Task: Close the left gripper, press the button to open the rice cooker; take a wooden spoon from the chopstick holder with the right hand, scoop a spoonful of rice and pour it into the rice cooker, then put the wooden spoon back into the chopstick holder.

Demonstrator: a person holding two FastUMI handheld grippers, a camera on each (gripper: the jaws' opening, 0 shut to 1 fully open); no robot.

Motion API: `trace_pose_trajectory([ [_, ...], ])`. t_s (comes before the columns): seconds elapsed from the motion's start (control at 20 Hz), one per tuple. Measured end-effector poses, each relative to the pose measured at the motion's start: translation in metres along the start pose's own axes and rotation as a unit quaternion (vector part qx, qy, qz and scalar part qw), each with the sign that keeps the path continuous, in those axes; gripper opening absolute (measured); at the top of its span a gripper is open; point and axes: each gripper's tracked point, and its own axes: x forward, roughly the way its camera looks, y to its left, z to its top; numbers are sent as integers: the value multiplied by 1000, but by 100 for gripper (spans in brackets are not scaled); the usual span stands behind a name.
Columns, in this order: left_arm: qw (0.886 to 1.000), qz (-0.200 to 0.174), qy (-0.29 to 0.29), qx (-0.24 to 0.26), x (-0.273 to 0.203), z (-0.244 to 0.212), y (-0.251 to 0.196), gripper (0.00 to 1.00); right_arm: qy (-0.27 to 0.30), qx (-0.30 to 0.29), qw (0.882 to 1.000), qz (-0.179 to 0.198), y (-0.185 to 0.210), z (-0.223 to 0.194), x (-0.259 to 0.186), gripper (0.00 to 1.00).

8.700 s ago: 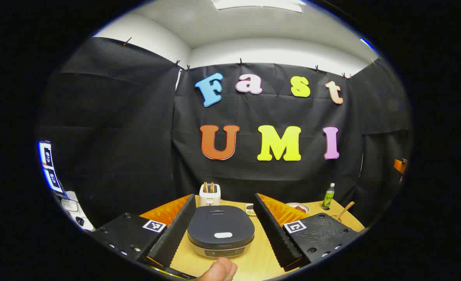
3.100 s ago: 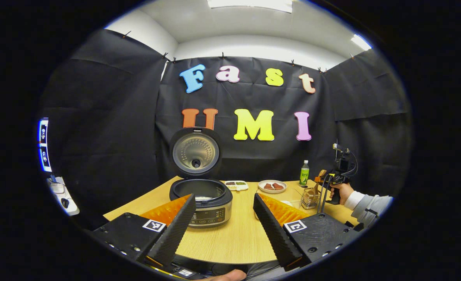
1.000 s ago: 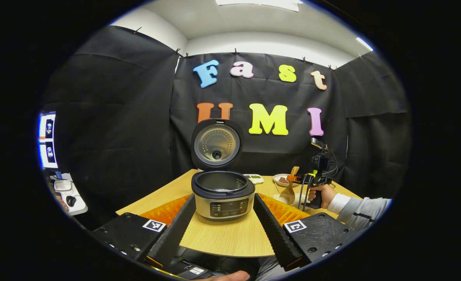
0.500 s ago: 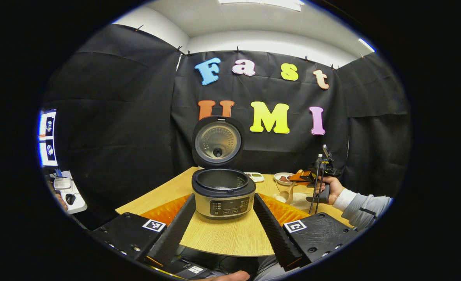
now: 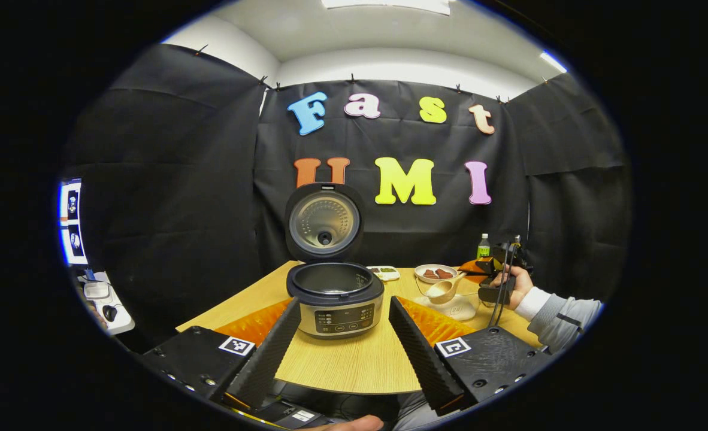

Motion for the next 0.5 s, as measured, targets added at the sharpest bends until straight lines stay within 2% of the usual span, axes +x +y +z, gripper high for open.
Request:
trace_pose_trajectory([
  [0.25, 1000, -10, -8, -9, -2, 0, -5, 94, -22, 130, 990, 59, 17, 20, -19, 13],
  [0.4, 1000, -3, -7, -6, -3, 1, 1, 95, -21, 171, 979, 105, 40, 16, -22, 13],
  [0.5, 1000, 0, -7, -6, -6, 0, 6, 95, -7, 188, 976, 107, 49, 0, -19, 13],
])
